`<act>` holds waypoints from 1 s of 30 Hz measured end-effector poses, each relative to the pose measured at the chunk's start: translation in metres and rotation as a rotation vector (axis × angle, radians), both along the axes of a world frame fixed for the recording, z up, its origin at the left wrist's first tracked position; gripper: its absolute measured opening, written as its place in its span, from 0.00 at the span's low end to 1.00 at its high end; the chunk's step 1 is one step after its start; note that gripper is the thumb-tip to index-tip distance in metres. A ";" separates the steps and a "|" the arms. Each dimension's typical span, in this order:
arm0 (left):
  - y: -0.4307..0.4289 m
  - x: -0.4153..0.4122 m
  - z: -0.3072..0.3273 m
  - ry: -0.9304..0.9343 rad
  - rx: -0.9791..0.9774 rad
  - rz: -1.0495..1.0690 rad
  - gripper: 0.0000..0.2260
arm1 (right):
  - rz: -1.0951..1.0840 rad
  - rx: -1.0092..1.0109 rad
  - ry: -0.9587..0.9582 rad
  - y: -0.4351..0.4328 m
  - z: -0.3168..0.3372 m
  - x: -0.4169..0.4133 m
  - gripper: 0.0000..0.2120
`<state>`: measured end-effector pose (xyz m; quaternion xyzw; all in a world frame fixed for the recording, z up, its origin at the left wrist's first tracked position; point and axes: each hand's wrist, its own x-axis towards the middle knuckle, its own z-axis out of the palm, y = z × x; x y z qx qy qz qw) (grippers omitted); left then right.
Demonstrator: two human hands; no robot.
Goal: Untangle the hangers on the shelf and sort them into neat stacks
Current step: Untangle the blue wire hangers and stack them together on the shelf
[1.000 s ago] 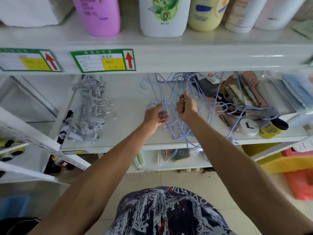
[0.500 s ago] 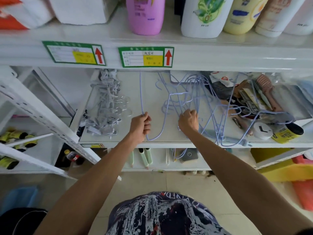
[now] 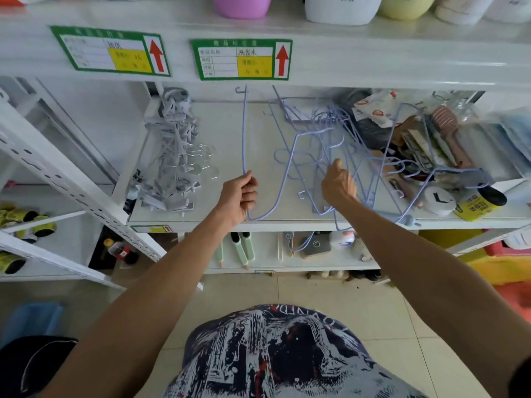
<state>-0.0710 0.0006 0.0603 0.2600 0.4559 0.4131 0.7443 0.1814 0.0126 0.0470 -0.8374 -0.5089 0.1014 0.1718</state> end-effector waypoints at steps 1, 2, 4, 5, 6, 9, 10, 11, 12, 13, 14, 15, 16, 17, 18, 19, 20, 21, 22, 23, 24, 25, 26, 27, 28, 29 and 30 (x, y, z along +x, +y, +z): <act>0.000 0.001 0.001 -0.024 0.003 0.003 0.15 | -0.010 0.035 0.036 -0.002 0.001 0.005 0.10; 0.000 0.002 0.002 -0.045 0.005 0.008 0.15 | -0.034 0.078 0.088 -0.004 0.002 0.011 0.09; 0.000 0.004 0.000 -0.081 -0.004 0.028 0.15 | -0.121 0.142 0.199 -0.003 0.007 0.023 0.11; 0.000 0.005 -0.001 -0.097 -0.018 0.041 0.15 | -0.159 0.157 0.227 -0.002 0.012 0.028 0.14; 0.000 0.006 -0.003 -0.112 -0.037 0.055 0.15 | -0.187 0.164 0.240 0.000 0.018 0.034 0.17; -0.003 0.010 -0.011 -0.127 -0.086 0.081 0.15 | -0.292 0.272 0.348 0.006 0.031 0.051 0.20; -0.004 0.011 -0.014 -0.120 -0.095 0.084 0.15 | -0.340 0.312 0.406 0.007 0.033 0.056 0.20; -0.006 0.013 -0.016 -0.111 -0.103 0.085 0.15 | -0.394 0.345 0.484 0.008 0.031 0.063 0.19; -0.007 0.015 -0.018 -0.101 -0.110 0.084 0.15 | -0.452 0.374 0.567 0.007 0.031 0.069 0.19; -0.008 0.016 -0.020 -0.091 -0.118 0.083 0.15 | -0.503 0.388 0.650 0.007 0.027 0.076 0.19; -0.009 0.017 -0.021 -0.081 -0.126 0.082 0.15 | -0.538 0.383 0.725 0.004 0.024 0.082 0.19; -0.010 0.017 -0.022 -0.073 -0.133 0.081 0.15 | -0.552 0.392 0.793 -0.002 0.021 0.085 0.20; -0.010 0.018 -0.024 -0.063 -0.138 0.080 0.15 | -0.569 0.369 0.842 -0.004 0.014 0.092 0.20; -0.010 0.018 -0.025 -0.053 -0.141 0.083 0.15 | -0.594 0.361 0.863 -0.008 0.008 0.095 0.21; -0.010 0.019 -0.027 -0.042 -0.143 0.088 0.15 | -0.622 0.317 0.854 -0.011 0.004 0.097 0.20; -0.010 0.019 -0.028 -0.035 -0.146 0.092 0.16 | -0.627 0.258 0.821 -0.012 -0.004 0.103 0.20; -0.009 0.019 -0.029 -0.033 -0.149 0.095 0.16 | -0.594 0.216 0.769 -0.009 -0.011 0.108 0.22; -0.009 0.019 -0.030 -0.034 -0.153 0.098 0.16 | -0.532 0.167 0.721 -0.010 -0.008 0.110 0.22; -0.008 0.019 -0.031 -0.034 -0.156 0.104 0.16 | -0.487 0.100 0.640 -0.009 -0.003 0.109 0.22; -0.008 0.019 -0.031 -0.034 -0.158 0.111 0.16 | -0.465 0.029 0.533 -0.009 0.004 0.107 0.21; -0.007 0.019 -0.032 -0.035 -0.159 0.119 0.16 | -0.458 -0.038 0.407 -0.011 0.015 0.101 0.21; -0.006 0.019 -0.033 -0.036 -0.159 0.124 0.16 | -0.434 -0.084 0.303 -0.013 0.022 0.093 0.23; -0.005 0.019 -0.033 -0.037 -0.160 0.128 0.15 | -0.400 -0.088 0.193 -0.014 0.027 0.086 0.25; -0.004 0.020 -0.034 -0.038 -0.162 0.131 0.15 | -0.347 -0.048 0.071 -0.017 0.032 0.078 0.26; -0.004 0.020 -0.034 -0.040 -0.166 0.133 0.15 | -0.260 0.011 -0.032 -0.020 0.036 0.070 0.25; -0.003 0.021 -0.034 -0.045 -0.169 0.136 0.15 | -0.114 0.051 -0.077 -0.020 0.035 0.061 0.21; -0.002 0.021 -0.034 -0.052 -0.173 0.140 0.15 | 0.050 0.049 -0.063 -0.021 0.035 0.048 0.17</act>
